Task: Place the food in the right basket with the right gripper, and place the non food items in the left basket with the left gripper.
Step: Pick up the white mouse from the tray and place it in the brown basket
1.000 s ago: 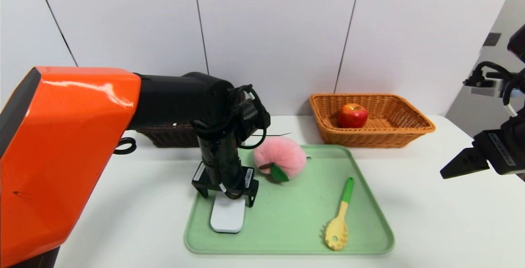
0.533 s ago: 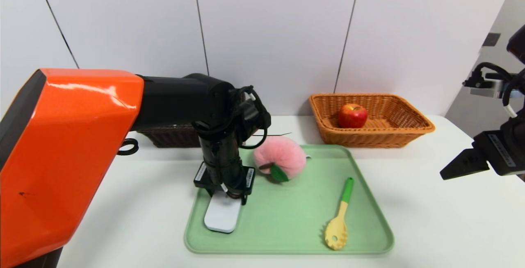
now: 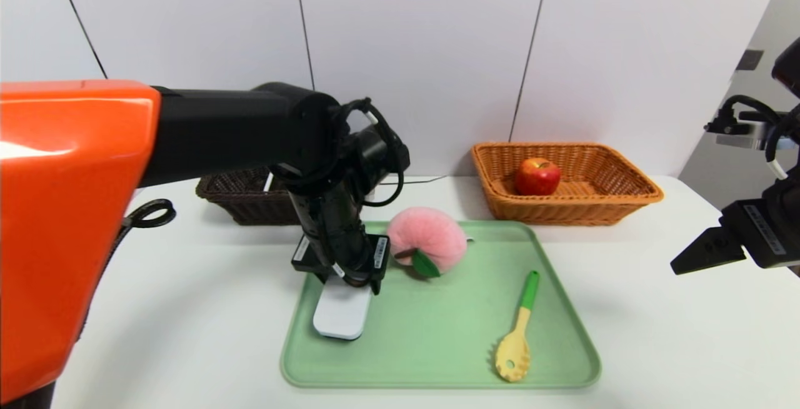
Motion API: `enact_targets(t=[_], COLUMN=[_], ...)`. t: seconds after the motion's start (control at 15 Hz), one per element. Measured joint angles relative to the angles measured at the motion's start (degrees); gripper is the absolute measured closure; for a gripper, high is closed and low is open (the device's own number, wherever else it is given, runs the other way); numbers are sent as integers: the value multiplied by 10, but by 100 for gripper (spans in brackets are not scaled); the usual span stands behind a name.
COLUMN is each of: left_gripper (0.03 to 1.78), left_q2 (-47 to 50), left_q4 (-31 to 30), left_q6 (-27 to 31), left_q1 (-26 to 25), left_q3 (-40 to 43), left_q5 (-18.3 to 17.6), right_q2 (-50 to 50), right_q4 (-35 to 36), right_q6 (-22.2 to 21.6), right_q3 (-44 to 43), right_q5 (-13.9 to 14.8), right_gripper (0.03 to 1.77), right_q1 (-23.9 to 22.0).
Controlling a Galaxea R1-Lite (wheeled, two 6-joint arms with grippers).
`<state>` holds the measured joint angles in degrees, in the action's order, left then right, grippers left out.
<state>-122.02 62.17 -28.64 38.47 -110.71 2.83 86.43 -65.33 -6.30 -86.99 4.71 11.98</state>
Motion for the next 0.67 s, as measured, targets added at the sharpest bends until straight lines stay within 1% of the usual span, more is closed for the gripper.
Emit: enact_targets(t=[0.2, 0.33, 0.4, 0.47, 0.67], left_gripper=[81, 81, 81, 81, 81], left_q2=[62, 115, 138, 160, 191], left_q4=[-7, -36, -54, -75, -110], left_q6=[2, 6, 12, 24, 48], left_q1=[4, 1, -9, -31, -97], left_q3=[-15, -20, -22, -23, -22], left_q5=[0, 1, 2, 5, 9], right_q2=[-2, -2, -3, -4, -8], right_q4=[0, -1, 0, 0, 0], right_q6=[-1, -1, -1, -1, 1], right_q3=[1, 1, 2, 2, 0], right_q5=[0, 0, 0, 1, 4], right_gripper=[10, 10, 10, 10, 10], right_q1=[0, 0, 0, 1, 0])
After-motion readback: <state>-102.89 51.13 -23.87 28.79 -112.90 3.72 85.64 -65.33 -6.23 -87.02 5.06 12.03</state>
